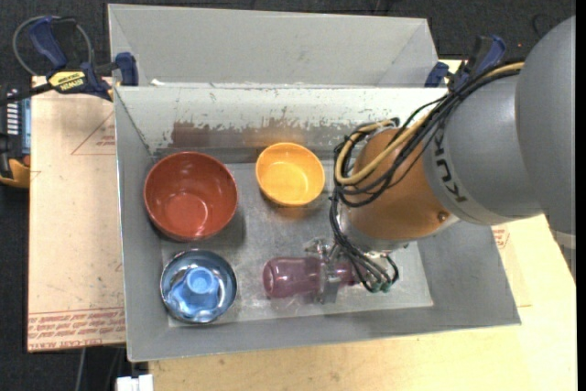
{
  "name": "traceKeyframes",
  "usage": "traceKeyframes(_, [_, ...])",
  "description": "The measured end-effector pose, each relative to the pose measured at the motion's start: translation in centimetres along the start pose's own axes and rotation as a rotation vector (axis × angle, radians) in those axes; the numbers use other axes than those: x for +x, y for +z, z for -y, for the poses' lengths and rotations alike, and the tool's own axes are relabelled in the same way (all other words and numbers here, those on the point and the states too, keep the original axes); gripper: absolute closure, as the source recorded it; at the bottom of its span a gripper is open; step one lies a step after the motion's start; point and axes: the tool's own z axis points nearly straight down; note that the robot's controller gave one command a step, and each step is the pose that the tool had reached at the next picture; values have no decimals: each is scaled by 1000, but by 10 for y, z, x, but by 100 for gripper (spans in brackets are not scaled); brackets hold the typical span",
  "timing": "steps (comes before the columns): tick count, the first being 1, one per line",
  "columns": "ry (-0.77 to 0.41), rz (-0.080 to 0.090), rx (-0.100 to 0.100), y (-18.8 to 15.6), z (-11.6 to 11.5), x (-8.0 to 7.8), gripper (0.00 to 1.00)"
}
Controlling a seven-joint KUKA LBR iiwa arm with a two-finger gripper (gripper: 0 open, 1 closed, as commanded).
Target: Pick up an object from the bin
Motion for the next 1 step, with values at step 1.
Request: traceKeyframes(1, [-59,-1,1,0,-2,-2,100])
